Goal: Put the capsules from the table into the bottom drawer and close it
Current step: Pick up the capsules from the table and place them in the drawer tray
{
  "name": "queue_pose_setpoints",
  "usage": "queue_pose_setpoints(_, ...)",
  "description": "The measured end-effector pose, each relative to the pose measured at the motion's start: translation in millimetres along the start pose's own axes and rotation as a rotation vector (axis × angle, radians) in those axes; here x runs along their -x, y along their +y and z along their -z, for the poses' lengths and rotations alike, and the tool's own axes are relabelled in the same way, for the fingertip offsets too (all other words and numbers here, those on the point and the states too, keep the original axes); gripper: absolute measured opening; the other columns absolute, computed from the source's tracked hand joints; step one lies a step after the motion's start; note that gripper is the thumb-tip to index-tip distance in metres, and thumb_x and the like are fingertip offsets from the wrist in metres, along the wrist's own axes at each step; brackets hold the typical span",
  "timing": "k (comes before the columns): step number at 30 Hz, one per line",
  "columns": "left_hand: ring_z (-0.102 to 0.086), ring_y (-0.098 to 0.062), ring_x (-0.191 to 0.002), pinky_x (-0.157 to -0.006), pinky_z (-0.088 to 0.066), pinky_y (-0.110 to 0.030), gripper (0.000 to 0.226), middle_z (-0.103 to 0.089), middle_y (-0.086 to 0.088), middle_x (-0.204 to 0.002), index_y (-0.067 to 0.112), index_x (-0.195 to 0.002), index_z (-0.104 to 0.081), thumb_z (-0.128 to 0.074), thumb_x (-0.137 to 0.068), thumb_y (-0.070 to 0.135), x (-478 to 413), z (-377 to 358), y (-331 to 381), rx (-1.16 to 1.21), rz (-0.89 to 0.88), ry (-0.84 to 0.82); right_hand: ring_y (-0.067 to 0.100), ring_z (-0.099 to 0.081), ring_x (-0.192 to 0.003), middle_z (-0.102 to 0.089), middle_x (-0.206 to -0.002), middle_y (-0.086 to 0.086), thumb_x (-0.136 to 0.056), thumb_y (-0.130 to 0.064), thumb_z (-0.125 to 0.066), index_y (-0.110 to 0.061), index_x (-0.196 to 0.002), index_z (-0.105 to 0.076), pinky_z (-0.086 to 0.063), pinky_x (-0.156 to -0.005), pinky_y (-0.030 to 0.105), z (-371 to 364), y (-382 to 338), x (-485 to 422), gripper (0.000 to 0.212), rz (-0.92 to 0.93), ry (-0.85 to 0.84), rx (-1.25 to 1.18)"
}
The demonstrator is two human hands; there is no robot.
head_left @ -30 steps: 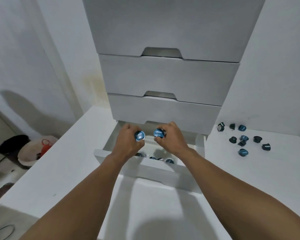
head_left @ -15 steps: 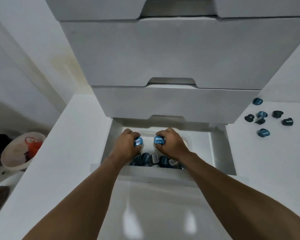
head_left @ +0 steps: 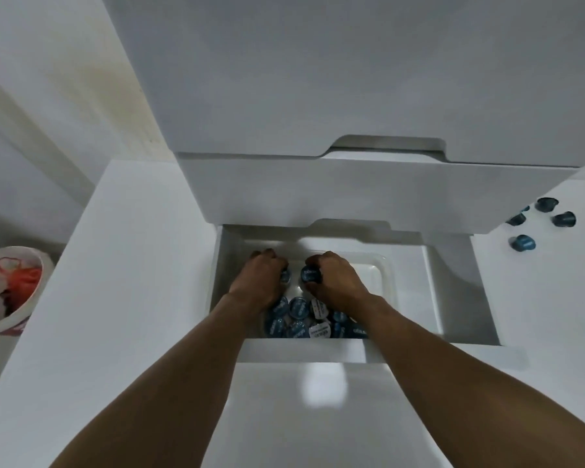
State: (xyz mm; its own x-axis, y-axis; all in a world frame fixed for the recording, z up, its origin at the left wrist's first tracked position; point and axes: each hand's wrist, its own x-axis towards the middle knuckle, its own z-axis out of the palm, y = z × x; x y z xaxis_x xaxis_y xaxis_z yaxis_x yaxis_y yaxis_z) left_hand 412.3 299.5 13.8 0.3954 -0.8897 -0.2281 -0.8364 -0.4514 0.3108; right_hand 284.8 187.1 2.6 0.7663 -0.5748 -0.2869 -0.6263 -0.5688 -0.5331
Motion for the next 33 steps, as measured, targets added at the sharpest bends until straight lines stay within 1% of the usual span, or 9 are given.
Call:
queue_pose_setpoints(2, -0.054, -0.026, -0.108, -0.098, -0.047, -0.038, 0.031, -0.056, -0.009, -0.12, 0.014, -0.118, -0.062, -0.062, -0.087, 0.018, -3, -2, -2, 0.003, -0.013, -0.023, 0.026, -0.056, -0.113, -0.058, -0.124, 0.009, -0.084, -0.027, -0.068, -0.015, -0.127, -0.058, -0.046, -0.095, 0.034, -2, 1, -3, 0.046, -0.024, -0.016, 0.002)
queue_pose_setpoints(4, -0.054, -0.026, -0.108, -0.098, -0.048, -0.038, 0.032, -0.056, -0.01, -0.119, 0.013, -0.12, -0.061, -0.063, -0.088, 0.016, -5, -4, -3, 0.004, -0.023, -0.028, 0.028, -0.056, -0.113, -0.058, -0.125, 0.01, -0.084, -0.028, -0.068, -0.015, -0.128, -0.057, -0.047, -0.096, 0.034, -4, 1, -7, 0.047, -0.018, -0.026, 0.006)
queue_pose_setpoints(9, -0.056, -0.026, -0.105, -0.095, -0.049, -0.037, 0.032, -0.057, -0.009, -0.117, 0.013, -0.118, -0.061, -0.065, -0.087, 0.015, -9, -4, -7, 0.004, -0.052, -0.038, 0.026, -0.058, -0.107, -0.061, -0.121, 0.011, -0.083, -0.029, -0.067, -0.017, -0.124, -0.06, -0.045, -0.086, 0.026, -9, 1, -11, 0.043, -0.006, -0.015, -0.002)
queue_pose_setpoints(14, -0.055, -0.024, -0.104, -0.093, -0.049, -0.035, 0.029, -0.057, -0.008, -0.116, 0.014, -0.117, -0.062, -0.061, -0.089, 0.022, -9, -3, -9, 0.003, -0.072, -0.025, 0.026, -0.058, -0.114, -0.062, -0.124, 0.008, -0.086, -0.025, -0.067, -0.02, -0.127, -0.06, -0.047, -0.098, 0.031, -9, 5, -13, 0.043, -0.031, -0.005, -0.011)
queue_pose_setpoints(17, -0.055, -0.024, -0.105, -0.093, -0.049, -0.034, 0.029, -0.058, -0.007, -0.117, 0.015, -0.118, -0.063, -0.061, -0.09, 0.023, -10, -2, -10, -0.008, -0.076, -0.03, 0.025, -0.058, -0.115, -0.063, -0.125, 0.007, -0.085, -0.024, -0.068, -0.021, -0.128, -0.06, -0.046, -0.101, 0.032, -10, 5, -14, 0.043, -0.05, -0.009, -0.018)
queue_pose_setpoints(21, -0.054, -0.024, -0.108, -0.095, -0.049, -0.035, 0.03, -0.056, -0.008, -0.119, 0.016, -0.119, -0.062, -0.061, -0.089, 0.02, -11, 0, -12, -0.035, -0.093, -0.068, 0.025, -0.062, -0.109, -0.065, -0.122, 0.008, -0.085, -0.023, -0.069, -0.02, -0.125, -0.062, -0.049, -0.097, 0.032, -9, 3, -12, 0.041, -0.031, -0.029, -0.017)
queue_pose_setpoints(25, -0.053, -0.025, -0.107, -0.093, -0.049, -0.034, 0.026, -0.057, -0.008, -0.115, 0.016, -0.114, -0.065, -0.062, -0.088, 0.019, -10, 3, -14, -0.055, -0.113, -0.095, 0.025, -0.065, -0.098, -0.067, -0.116, 0.01, -0.086, -0.021, -0.069, -0.017, -0.12, -0.066, -0.052, -0.09, 0.03, -8, -1, -6, 0.035, 0.031, -0.043, -0.02)
queue_pose_setpoints(30, -0.054, -0.024, -0.106, -0.089, -0.05, -0.033, 0.021, -0.058, -0.007, -0.113, 0.017, -0.11, -0.066, -0.06, -0.089, 0.019, -9, 5, -14, -0.066, -0.126, -0.096, 0.025, -0.063, -0.101, -0.065, -0.119, 0.01, -0.085, -0.022, -0.07, -0.018, -0.124, -0.063, -0.048, -0.09, 0.028, -11, -2, -1, 0.041, 0.047, -0.056, -0.017)
queue_pose_setpoints(33, -0.054, -0.025, -0.106, -0.088, -0.05, -0.034, 0.02, -0.058, -0.007, -0.112, 0.017, -0.108, -0.067, -0.059, -0.09, 0.019, -8, 6, -13, -0.082, -0.125, -0.101, 0.024, -0.063, -0.102, -0.065, -0.119, 0.01, -0.085, -0.021, -0.069, -0.017, -0.124, -0.063, -0.048, -0.091, 0.028, -12, -3, 0, 0.04, 0.051, -0.056, -0.019)
